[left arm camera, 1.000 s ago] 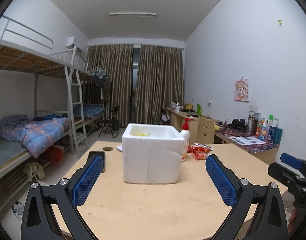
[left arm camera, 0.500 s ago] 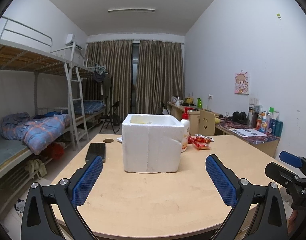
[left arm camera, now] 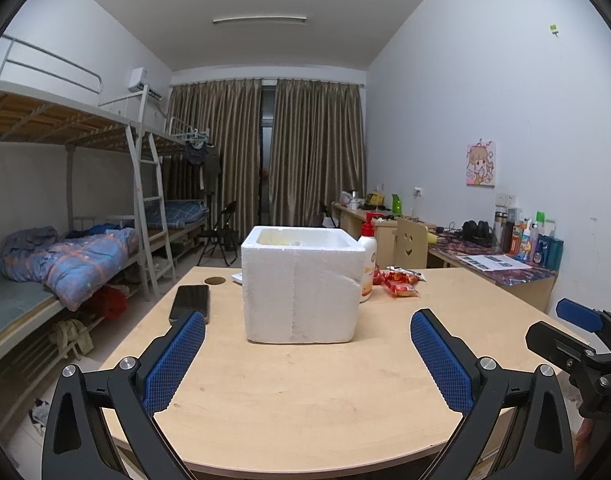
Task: Organize soft objects
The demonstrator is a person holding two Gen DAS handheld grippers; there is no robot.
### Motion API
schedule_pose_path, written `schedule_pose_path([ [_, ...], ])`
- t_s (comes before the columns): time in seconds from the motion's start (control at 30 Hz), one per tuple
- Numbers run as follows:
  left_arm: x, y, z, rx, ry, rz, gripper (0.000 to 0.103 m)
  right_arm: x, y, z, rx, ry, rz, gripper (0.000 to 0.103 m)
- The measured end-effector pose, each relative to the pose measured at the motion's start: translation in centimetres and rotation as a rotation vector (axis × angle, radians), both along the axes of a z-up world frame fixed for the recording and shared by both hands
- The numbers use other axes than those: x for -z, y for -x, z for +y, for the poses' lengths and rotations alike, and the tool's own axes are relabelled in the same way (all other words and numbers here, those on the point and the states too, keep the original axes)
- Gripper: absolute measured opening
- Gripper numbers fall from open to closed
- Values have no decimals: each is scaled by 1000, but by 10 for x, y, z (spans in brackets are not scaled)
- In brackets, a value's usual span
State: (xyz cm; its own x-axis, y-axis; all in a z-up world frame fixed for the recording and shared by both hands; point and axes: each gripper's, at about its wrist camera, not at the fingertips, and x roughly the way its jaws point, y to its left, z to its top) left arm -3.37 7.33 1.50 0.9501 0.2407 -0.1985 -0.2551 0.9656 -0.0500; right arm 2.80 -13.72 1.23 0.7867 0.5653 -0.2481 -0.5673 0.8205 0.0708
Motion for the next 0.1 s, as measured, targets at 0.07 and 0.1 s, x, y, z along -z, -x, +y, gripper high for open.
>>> schedule_pose_path([
  [0.07, 0, 0, -1, 1, -2, 0, 103, 1, 1, -1, 1, 0, 0, 103],
  [0.1, 1, 0, -1, 3, -3, 0, 103, 1, 1, -1, 0, -2, 0, 103],
])
